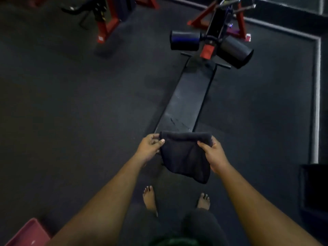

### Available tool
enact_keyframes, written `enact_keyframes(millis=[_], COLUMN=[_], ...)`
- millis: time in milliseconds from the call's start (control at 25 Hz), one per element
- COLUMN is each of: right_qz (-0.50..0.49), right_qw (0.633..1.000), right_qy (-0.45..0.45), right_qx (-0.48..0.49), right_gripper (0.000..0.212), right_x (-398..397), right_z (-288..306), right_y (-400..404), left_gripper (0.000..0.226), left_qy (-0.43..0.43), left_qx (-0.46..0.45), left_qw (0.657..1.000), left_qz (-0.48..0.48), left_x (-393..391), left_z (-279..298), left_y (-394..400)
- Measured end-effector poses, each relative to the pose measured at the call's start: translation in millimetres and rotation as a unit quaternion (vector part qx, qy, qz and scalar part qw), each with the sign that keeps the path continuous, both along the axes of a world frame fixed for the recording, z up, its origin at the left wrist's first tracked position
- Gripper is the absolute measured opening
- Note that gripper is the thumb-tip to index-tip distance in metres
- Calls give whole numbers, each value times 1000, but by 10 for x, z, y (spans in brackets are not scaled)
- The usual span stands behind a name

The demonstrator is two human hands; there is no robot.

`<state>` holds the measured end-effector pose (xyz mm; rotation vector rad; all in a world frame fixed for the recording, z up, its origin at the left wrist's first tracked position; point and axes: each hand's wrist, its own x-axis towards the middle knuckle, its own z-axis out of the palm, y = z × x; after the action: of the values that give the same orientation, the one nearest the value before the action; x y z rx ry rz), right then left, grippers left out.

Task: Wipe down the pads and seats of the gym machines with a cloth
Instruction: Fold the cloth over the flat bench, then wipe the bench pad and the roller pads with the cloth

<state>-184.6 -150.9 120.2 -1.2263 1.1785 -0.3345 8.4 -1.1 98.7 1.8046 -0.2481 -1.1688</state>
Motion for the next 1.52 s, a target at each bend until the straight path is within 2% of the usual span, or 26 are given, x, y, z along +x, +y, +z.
enact_keyframes(millis=[120, 240, 360, 440, 520, 560, 680, 760, 880, 1040, 1160, 1280, 1400, 1520], right_qz=[49, 86, 57, 135, 247, 262, 139, 67, 7, -89, -62, 49, 181, 346], right_qw=[988, 947, 922, 926, 922, 920, 941, 949, 947, 973, 965, 938, 888, 790], right_qy=[120, 230, 244, 230, 239, 246, 253, 269, 277, 187, 217, 271, 312, 316], right_qx=[-83, -205, -296, -267, -177, -156, -176, -150, -161, -107, -134, -211, -286, -396], right_gripper=[18, 46, 62, 67, 64, 68, 94, 99, 83, 70, 68, 65, 65, 62], right_x=[18, 81, 235, 307, 276, 249, 426, 685, 797, 542, 613, 778, 711, 435], right_z=[-535, -1096, -1796, -2376, -2918, -3136, -3435, -3531, -3669, -3687, -3726, -3801, -3811, -3786], right_y=[27, 26, 74, 200, 417, 501, 402, 90, -103, 481, 301, -194, -208, -62], left_gripper=[46, 56, 62, 65, 69, 69, 70, 71, 73, 72, 72, 72, 74, 77], left_qy=[-6, -55, -163, -229, -285, -309, -376, -409, -436, -479, -484, -491, -489, -467], left_qx=[55, 110, 156, 160, 168, 173, 171, 169, 179, 202, 212, 214, 198, 216], left_qw=[997, 986, 959, 939, 915, 903, 876, 864, 851, 822, 816, 813, 817, 835], left_qz=[-57, -117, -169, -200, -231, -242, -248, -239, -232, -230, -232, -230, -231, -196], left_x=[167, 290, 335, 349, 349, 349, 381, 397, 357, 282, 271, 282, 282, 231], left_z=[-624, -1354, -2101, -2514, -2818, -2957, -3259, -3412, -3592, -3653, -3671, -3700, -3714, -3695], left_y=[-82, -182, -239, -275, -315, -342, -448, -523, -584, -580, -591, -559, -541, -363])
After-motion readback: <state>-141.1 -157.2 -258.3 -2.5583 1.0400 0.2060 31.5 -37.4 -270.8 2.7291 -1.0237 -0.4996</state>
